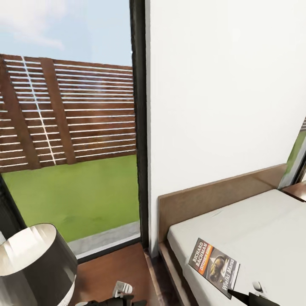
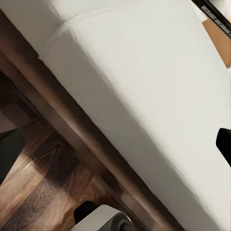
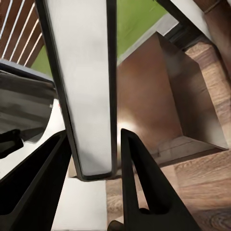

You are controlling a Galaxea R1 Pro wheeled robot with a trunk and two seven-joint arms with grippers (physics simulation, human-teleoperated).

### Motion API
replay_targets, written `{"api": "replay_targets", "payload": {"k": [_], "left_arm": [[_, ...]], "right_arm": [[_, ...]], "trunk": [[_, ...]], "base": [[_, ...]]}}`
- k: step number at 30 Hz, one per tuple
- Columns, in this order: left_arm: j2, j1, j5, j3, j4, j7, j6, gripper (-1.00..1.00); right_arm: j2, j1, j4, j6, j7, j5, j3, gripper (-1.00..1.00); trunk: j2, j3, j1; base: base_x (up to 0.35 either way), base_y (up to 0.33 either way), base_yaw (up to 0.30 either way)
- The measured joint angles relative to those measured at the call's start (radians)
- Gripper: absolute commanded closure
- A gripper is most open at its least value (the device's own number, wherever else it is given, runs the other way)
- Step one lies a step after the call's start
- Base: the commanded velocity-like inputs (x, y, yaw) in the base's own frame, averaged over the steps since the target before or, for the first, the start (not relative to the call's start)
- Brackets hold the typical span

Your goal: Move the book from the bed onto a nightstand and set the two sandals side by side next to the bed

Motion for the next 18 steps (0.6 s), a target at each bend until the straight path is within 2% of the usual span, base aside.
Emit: {"api": "replay_targets", "payload": {"k": [18], "left_arm": [[-0.001, 0.000, 0.000, 0.000, 0.000, 0.002, 0.000, -1.00]], "right_arm": [[0.000, 0.000, 0.000, 0.000, 0.000, -0.001, -0.003, 1.00]], "trunk": [[0.000, 0.000, 0.000]], "base": [[0.000, -0.031, 0.255]]}}
